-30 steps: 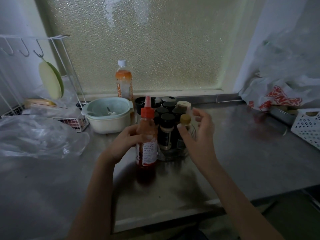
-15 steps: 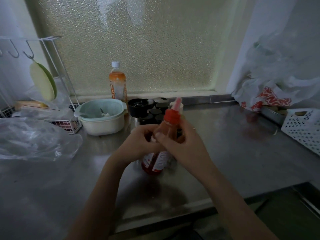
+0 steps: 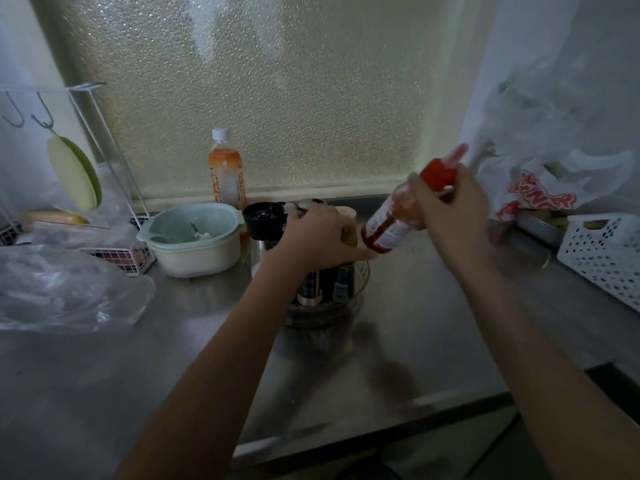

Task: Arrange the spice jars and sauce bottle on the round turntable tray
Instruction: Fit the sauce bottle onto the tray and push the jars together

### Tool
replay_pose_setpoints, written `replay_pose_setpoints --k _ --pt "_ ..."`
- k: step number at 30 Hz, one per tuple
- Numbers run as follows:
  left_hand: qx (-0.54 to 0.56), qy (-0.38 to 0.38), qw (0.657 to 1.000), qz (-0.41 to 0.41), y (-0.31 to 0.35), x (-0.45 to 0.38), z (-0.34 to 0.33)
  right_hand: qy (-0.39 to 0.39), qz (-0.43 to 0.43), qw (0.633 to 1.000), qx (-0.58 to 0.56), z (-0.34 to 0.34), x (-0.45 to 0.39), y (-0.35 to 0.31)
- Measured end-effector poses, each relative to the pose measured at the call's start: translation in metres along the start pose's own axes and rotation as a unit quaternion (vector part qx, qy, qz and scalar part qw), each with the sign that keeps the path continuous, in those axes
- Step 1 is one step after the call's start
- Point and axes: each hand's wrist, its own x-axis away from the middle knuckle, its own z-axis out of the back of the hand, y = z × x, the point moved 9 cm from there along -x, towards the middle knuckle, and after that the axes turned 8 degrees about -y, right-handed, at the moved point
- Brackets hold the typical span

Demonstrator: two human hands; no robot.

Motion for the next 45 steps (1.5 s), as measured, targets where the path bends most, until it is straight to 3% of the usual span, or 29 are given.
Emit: replay_pose_setpoints --k 5,12,18,23,26,30,32,34,39,42,45 --pt "0.000 -0.006 0.998 -0.059 -0.002 -0.005 -0.012 -0.062 0.012 0.998 -0.006 -0.044 -0.013 0.016" --pt "0.057 -0.041 0.986 -0.150 0.005 0.001 -0.004 -0.267 0.010 0.964 0.017 -0.105 0.000 0.044" --pt "0.029 0.018 0.989 -0.146 -0.008 0.005 0.000 -0.308 0.049 0.949 0.037 -0.123 0.005 0.050" --pt "0.130 0.101 0.981 -0.107 -0.015 0.005 0.015 -0.258 -0.016 0.966 0.017 -0.121 0.030 0.079" --pt "0.178 0.193 0.961 -0.088 -0.017 0.014 0.031 -0.244 -0.073 0.967 0.008 -0.119 0.047 0.087" --pt "0.117 0.325 0.937 -0.053 -0.022 0.053 0.044 -0.088 -0.049 0.993 -0.067 -0.086 0.075 0.063" --pt "0.070 0.359 0.930 -0.009 -0.029 0.075 0.043 -0.104 -0.035 0.989 -0.102 -0.090 0.092 0.051" --pt "0.046 0.365 0.928 0.056 -0.042 0.096 0.033 -0.147 -0.041 0.985 -0.086 -0.103 0.101 0.051" --pt "0.048 0.337 0.913 0.225 -0.070 0.144 -0.011 -0.164 -0.065 0.984 -0.030 -0.114 0.096 0.062" --pt "0.175 0.288 0.920 0.200 -0.079 0.141 -0.037 -0.180 -0.063 0.982 0.022 -0.119 0.099 0.068" --pt "0.245 0.303 0.909 0.150 -0.084 0.134 -0.039 -0.168 -0.050 0.984 0.025 -0.115 0.102 0.065"
